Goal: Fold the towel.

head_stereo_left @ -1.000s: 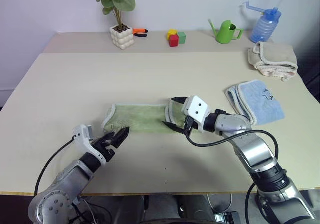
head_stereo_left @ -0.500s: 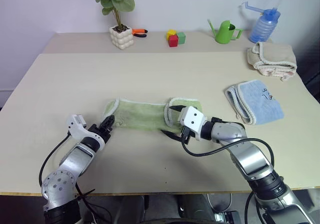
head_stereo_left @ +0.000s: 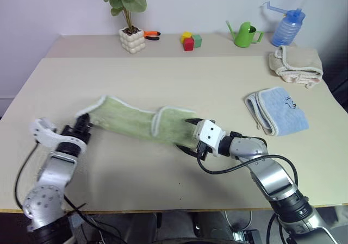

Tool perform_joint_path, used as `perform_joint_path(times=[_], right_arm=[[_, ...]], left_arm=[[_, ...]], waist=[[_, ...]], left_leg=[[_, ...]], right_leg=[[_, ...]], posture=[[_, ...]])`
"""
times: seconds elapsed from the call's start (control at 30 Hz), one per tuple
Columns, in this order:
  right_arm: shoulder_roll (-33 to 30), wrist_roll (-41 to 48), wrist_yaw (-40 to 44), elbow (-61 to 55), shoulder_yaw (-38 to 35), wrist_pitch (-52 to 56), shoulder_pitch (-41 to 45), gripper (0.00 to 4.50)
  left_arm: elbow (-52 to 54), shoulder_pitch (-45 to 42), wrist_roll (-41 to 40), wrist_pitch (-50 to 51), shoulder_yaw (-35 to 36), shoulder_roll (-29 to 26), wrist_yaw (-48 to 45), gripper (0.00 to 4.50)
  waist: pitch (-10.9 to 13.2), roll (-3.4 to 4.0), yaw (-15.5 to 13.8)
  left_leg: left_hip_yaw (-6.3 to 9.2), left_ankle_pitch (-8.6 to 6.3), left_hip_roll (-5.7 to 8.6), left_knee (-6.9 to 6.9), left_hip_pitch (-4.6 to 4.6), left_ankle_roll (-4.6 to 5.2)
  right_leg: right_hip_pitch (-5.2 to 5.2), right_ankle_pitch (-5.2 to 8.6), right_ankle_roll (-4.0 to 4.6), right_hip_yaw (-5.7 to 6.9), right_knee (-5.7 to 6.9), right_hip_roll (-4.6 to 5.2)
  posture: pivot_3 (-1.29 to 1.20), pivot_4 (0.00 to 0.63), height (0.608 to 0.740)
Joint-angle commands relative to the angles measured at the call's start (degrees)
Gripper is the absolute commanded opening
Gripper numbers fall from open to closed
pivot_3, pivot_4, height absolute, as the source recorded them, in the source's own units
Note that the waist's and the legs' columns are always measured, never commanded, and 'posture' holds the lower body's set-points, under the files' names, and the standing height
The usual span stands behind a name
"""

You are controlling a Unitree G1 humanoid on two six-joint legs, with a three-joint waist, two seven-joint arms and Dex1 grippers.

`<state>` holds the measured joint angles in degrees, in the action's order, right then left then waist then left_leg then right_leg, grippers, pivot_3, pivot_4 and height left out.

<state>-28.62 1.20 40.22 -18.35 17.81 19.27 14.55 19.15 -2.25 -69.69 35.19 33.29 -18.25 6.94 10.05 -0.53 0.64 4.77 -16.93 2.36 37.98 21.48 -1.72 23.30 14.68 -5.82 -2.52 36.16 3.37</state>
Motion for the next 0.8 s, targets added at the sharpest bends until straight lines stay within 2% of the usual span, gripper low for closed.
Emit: perform_joint_path(times=[0.03, 0.2, 0.4, 0.53, 0.67, 0.8], right_arm=[[0.0, 0.7, -0.4, -0.1, -2.5, -0.9, 0.8, 4.5], [0.0, 0.7, -0.6, 2.2, -4.3, -1.4, 1.1, 4.5], [0.0, 0.0, -1.7, 4.4, -5.4, -2.3, 0.3, 4.5], [-0.1, -0.4, -2.3, 4.7, -5.6, -2.6, -0.4, 4.5], [0.0, -0.7, -3.2, 4.6, -5.9, -2.4, -1.2, 4.5], [0.2, -0.9, -3.8, 4.4, -6.0, -2.3, -1.6, 4.5]], left_arm=[[3.5, 0.4, 4.4, 0.7, -3.0, -6.3, -7.6, 0.03], [8.8, -1.7, 11.1, 2.0, -13.4, -14.2, -18.2, 0.03], [13.9, -5.5, 19.7, 2.7, -28.4, -19.5, -29.8, 0.03], [14.4, -7.1, 24.6, 1.9, -34.3, -20.1, -34.0, 0.03], [12.1, -9.4, 27.7, 1.5, -37.8, -16.9, -35.5, 0.03], [11.1, -9.1, 33.6, 1.0, -42.4, -18.3, -39.2, 0.03]], waist=[[0.0, -0.02, -0.1], [0.0, -0.03, -0.1], [0.0, -0.01, 0.3], [0.0, 0.0, 0.3], [0.0, 0.0, 0.1], [0.0, 0.0, 0.1]], left_leg=[[0.0, 0.0, 0.02, 0.0, 0.01, 0.0], [0.0, 0.0, 0.05, 0.0, 0.02, 0.01], [-0.03, 0.0, 0.01, -0.11, 0.01, 0.01], [-0.03, 0.0, 0.0, -0.12, 0.02, 0.01], [-0.02, 0.0, 0.0, -0.11, 0.02, 0.02], [-0.03, 0.0, 0.01, -0.11, 0.03, 0.02]], right_leg=[[0.0, 0.0, 0.0, 0.0, 0.0, -0.03], [-0.04, 0.03, 0.06, 0.01, -0.06, -0.02], [0.05, 0.01, 0.03, -0.03, -0.03, 0.06], [0.06, 0.01, 0.02, -0.03, -0.03, 0.04], [0.05, 0.0, 0.0, -0.02, -0.03, 0.05], [0.05, -0.04, -0.09, -0.02, -0.04, 0.06]], posture=[[0.0, 0.15, 0.727], [0.0, 0.15, 0.727], [0.0, 0.15, 0.727], [0.0, 0.15, 0.727], [0.0, 0.15, 0.727], [0.0, 0.15, 0.727]])
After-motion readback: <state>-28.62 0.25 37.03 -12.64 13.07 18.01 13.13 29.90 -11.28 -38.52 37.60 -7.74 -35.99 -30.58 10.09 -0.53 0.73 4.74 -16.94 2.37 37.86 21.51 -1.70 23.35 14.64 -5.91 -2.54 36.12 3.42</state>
